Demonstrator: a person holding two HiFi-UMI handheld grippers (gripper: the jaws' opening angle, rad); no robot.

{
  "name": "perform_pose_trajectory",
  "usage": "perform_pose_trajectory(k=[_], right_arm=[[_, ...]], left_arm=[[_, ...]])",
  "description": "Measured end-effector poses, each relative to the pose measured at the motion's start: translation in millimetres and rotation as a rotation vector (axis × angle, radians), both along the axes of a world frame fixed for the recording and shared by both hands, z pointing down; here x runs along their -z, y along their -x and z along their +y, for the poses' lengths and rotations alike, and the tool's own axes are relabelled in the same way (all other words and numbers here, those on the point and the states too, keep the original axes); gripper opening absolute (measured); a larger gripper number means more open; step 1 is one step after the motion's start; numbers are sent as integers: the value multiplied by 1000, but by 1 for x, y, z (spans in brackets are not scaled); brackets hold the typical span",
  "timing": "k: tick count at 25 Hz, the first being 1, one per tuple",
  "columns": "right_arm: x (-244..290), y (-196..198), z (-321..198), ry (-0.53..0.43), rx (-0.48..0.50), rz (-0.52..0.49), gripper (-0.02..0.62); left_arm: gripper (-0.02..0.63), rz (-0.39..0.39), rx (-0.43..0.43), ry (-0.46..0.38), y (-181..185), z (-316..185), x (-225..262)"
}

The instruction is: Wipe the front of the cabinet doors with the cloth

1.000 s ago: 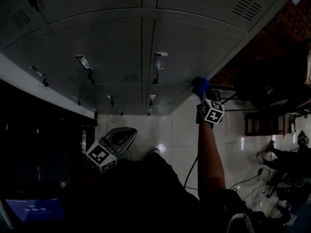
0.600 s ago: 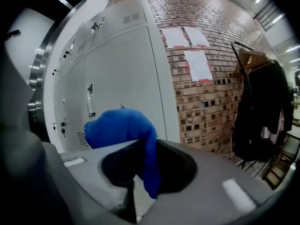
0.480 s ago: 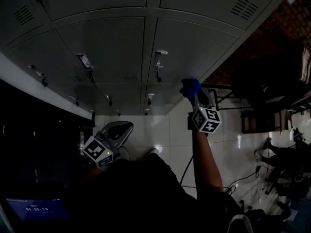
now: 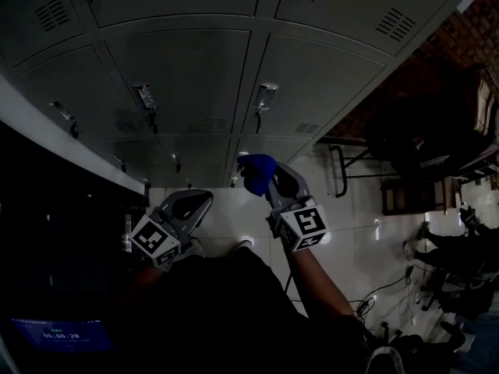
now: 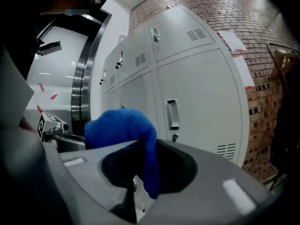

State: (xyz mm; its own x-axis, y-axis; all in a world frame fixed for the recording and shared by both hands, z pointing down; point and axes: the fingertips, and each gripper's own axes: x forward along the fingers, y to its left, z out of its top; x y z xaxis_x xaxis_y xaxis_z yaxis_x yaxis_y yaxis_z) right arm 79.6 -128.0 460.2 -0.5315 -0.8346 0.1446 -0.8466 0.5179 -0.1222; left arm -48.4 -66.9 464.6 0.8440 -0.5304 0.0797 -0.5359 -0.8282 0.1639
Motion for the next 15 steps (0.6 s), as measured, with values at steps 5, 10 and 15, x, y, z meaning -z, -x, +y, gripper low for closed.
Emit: perform_pose_trajectory(k=[5, 10, 15], right_arm=[[-6, 45, 35, 15, 89, -1, 69], [-12, 68, 47, 32, 145, 17, 69], [-5, 84, 57, 18, 192, 19, 69]], left_arm=[[0, 0, 14, -9, 14, 5, -1], [0, 1, 24, -4, 25, 7, -3], [0, 8, 30, -3, 31, 8, -2]])
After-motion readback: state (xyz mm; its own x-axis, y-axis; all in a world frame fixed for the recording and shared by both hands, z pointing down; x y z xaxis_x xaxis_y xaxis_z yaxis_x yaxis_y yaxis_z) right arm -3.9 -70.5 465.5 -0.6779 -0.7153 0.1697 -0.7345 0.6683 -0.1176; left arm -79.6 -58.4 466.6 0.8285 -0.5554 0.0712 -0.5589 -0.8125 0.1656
